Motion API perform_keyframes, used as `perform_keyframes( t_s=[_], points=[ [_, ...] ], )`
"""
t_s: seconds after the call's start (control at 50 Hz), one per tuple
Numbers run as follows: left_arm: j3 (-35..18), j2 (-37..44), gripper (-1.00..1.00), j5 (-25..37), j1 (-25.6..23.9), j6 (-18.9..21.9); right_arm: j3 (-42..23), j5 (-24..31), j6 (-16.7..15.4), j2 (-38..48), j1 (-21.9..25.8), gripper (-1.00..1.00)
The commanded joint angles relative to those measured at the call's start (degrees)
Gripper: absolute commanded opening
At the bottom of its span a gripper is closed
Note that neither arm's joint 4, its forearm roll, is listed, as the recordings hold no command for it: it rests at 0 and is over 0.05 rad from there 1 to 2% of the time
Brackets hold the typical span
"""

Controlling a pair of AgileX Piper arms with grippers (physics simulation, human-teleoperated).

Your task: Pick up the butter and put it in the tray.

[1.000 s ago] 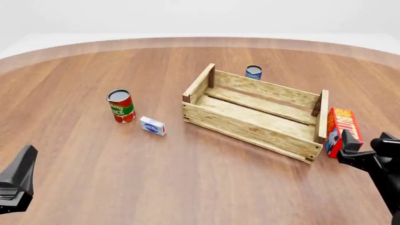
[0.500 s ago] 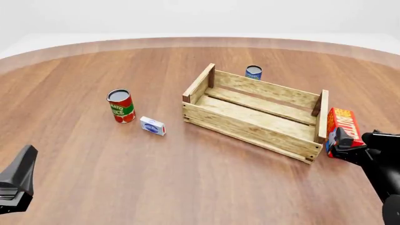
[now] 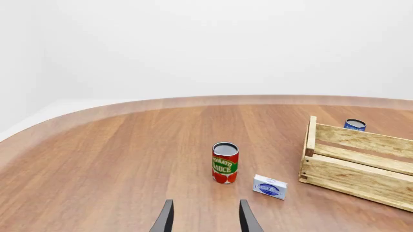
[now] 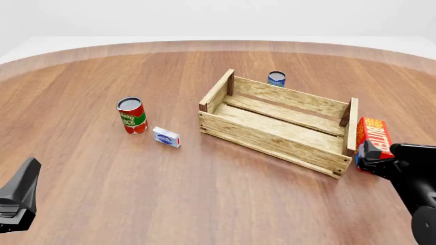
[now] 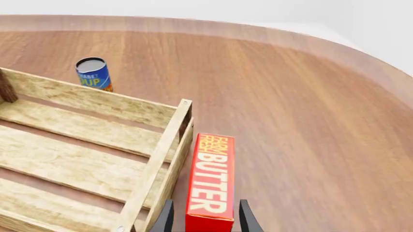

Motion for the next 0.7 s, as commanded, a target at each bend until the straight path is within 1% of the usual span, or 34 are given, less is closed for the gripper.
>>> perform_keyframes(
  t_s=[0.02, 0.46, 0.7],
  points=[
    [0.00, 0.00, 1.00, 0.00, 0.00, 0.00, -0.95, 0.00, 0.08, 2.29, -0.16, 1.00],
    [0.00, 0.00, 1.00, 0.00, 0.00, 0.00, -2.27, 0.01, 0.45, 6.15, -0.80, 1.00],
    [0.00, 0.00, 1.00, 0.00, 0.00, 0.00, -4.27, 0.00, 0.89, 10.26, -1.09, 1.00]
  ],
)
